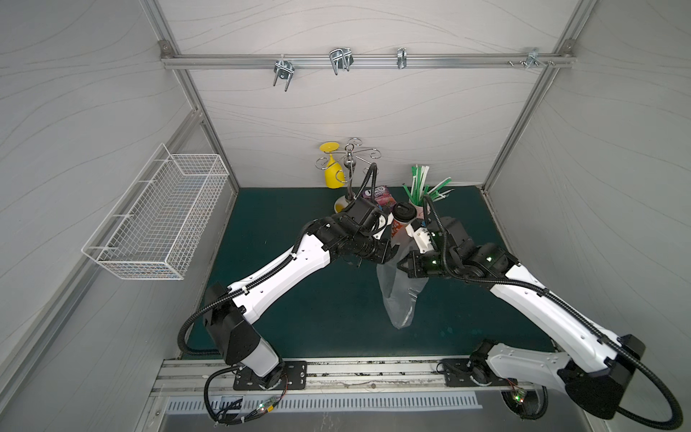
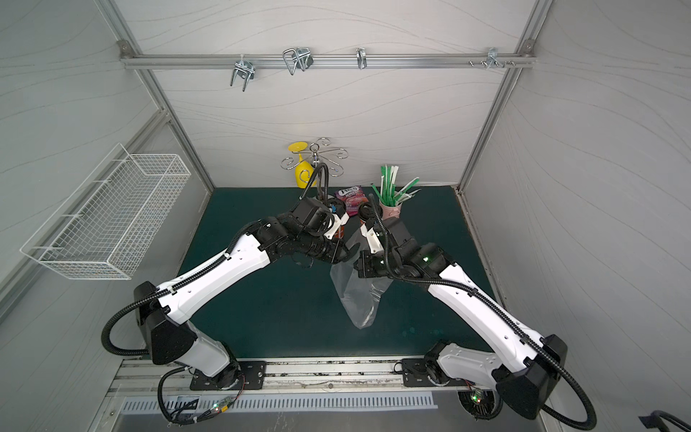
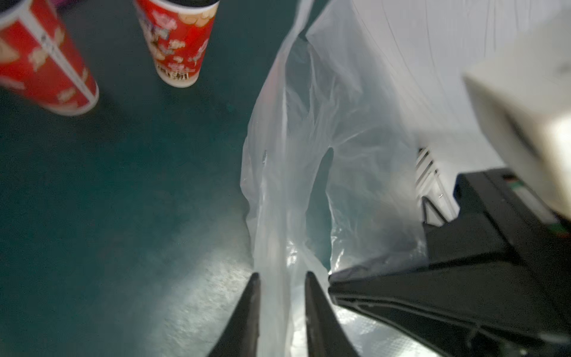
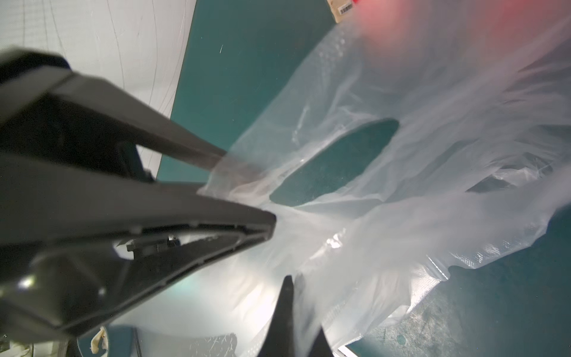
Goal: Pack milk tea into plastic carrier bags
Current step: Adjust the plastic carrier bag at the center of the board.
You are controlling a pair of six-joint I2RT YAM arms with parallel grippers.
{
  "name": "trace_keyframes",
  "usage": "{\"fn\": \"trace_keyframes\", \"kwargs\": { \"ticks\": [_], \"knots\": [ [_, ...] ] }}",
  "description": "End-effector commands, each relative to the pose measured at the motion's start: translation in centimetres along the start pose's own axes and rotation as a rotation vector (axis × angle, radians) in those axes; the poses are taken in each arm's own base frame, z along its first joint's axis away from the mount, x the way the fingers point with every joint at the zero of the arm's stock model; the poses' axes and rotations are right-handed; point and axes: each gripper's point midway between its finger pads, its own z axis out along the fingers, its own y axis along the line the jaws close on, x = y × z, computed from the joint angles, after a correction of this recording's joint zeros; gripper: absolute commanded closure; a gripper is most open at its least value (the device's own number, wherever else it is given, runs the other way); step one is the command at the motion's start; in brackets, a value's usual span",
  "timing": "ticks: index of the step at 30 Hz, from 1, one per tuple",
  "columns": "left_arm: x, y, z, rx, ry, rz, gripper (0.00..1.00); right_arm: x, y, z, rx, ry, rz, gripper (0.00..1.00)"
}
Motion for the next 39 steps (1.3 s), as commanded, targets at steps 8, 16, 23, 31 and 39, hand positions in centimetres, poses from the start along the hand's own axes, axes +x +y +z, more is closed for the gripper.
{"fn": "trace_keyframes", "kwargs": {
  "ticks": [8, 16, 23, 31, 39],
  "knots": [
    [-1.6, 1.2, -6.9, -0.086, -0.208, -0.089, 1.0, 0.3, 1.5, -2.4, -0.045, 0.019, -0.019, 1.0],
    [0.7, 3.5, -8.0, -0.087, -0.263, -0.211, 1.0, 1.2, 1.0, -1.3, -0.045, 0.065, -0.026, 1.0],
    [1.5, 5.4, -7.1, -0.09, -0.257, -0.277, 1.0, -0.4, 2.2, -1.6, -0.069, 0.038, -0.074, 0.8],
    [1.7, 6.0, -7.3, -0.077, -0.261, -0.298, 1.0, -2.4, 2.3, -3.8, -0.053, -0.026, -0.142, 0.47],
    [1.4, 5.7, -7.4, -0.057, -0.265, -0.307, 1.0, -6.7, -3.7, -5.3, 0.117, -0.162, -0.06, 0.15]
  ]
}}
